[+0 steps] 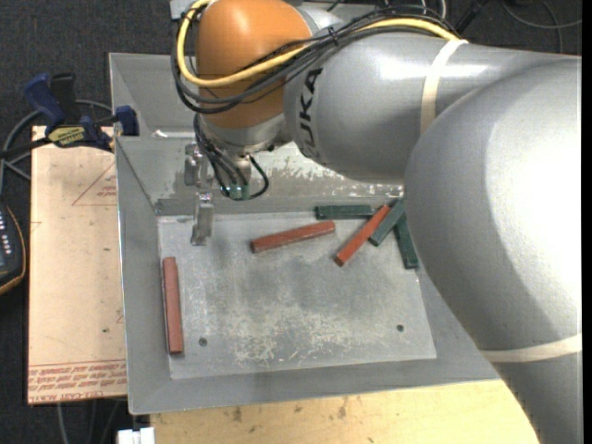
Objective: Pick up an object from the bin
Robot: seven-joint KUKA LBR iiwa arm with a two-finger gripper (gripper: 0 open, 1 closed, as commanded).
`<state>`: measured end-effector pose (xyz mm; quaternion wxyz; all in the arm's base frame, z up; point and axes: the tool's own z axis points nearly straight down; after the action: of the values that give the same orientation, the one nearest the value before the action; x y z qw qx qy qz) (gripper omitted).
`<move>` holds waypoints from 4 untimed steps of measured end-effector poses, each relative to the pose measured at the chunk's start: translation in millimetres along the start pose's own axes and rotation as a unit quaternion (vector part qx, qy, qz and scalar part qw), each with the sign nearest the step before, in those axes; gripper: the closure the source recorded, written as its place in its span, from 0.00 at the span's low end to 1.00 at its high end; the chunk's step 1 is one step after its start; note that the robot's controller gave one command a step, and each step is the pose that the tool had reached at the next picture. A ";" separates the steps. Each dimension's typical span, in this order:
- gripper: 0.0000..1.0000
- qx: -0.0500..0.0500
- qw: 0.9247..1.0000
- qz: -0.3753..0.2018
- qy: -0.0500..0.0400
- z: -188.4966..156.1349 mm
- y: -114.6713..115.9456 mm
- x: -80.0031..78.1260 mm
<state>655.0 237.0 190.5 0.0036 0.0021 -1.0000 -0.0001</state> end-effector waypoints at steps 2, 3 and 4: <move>0.00 0.002 0.978 -0.209 -0.002 105.5 -130.0 11.2; 1.00 0.000 0.977 -0.211 -0.004 103.7 -125.2 11.0; 0.00 0.000 0.977 -0.211 -0.004 103.7 -125.3 11.1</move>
Offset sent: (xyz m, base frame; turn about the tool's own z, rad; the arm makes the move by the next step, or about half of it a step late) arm -0.0196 -0.0462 -0.0616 -0.2816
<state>643.7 111.7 86.9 -0.0006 0.2131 -0.9770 -0.0010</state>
